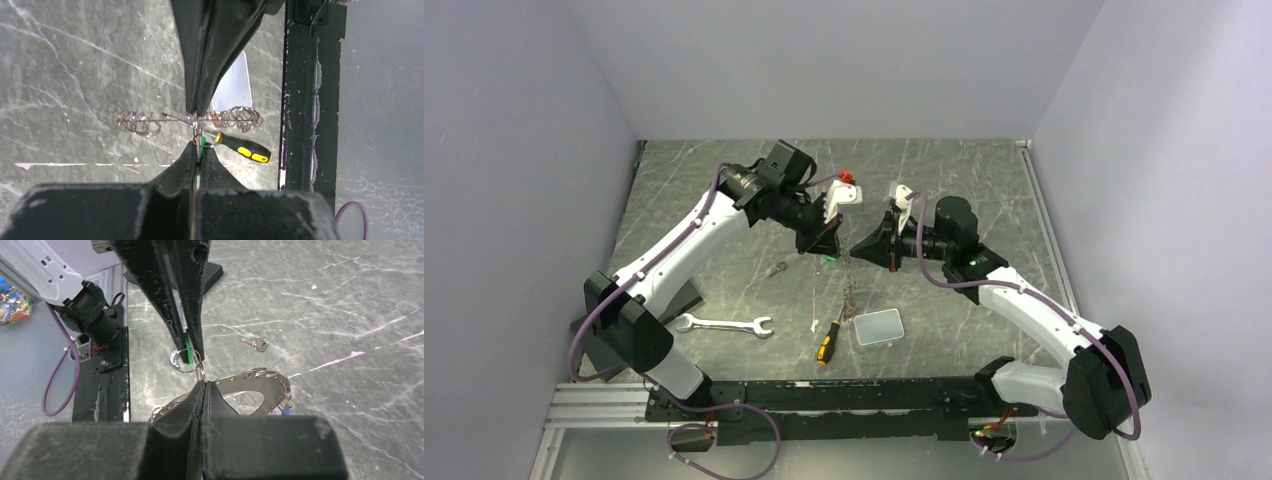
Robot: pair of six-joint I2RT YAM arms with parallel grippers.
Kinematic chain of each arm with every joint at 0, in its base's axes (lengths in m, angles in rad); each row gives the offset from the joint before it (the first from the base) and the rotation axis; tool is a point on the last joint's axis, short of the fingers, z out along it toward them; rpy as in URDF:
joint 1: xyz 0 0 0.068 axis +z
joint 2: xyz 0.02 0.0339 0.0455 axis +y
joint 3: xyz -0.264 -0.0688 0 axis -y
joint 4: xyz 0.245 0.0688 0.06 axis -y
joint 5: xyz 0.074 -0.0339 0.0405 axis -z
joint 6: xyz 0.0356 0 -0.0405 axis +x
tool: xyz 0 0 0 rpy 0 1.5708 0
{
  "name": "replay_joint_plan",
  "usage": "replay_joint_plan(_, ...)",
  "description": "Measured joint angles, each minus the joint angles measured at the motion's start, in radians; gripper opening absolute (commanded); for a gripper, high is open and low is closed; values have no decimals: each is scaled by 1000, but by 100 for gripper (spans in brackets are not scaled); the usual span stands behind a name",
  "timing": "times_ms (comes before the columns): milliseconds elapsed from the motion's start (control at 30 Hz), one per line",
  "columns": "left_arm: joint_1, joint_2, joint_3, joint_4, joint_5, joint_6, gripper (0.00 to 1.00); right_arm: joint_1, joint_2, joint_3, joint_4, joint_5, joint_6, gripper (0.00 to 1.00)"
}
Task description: Remove the keys from the keyring
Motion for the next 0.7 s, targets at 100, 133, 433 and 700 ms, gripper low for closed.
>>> replay_joint_plan(100, -43, 0, 26, -29, -53, 49, 0, 0, 9, 0, -1, -15, -9, 0)
replay_joint_plan(133, -59, 0, 33, -40, -76, 69, 0, -3, 12, 0, -2, -22, -14, 0)
replay_joint_plan(433, -130, 0, 79, -90, -201, 207, 0, -17, 23, 3, -13, -100, -58, 0)
replay_joint_plan(700, -175, -101, -37, 6, -292, 342, 0, -18, -15, 1, -9, -68, -168, 0)
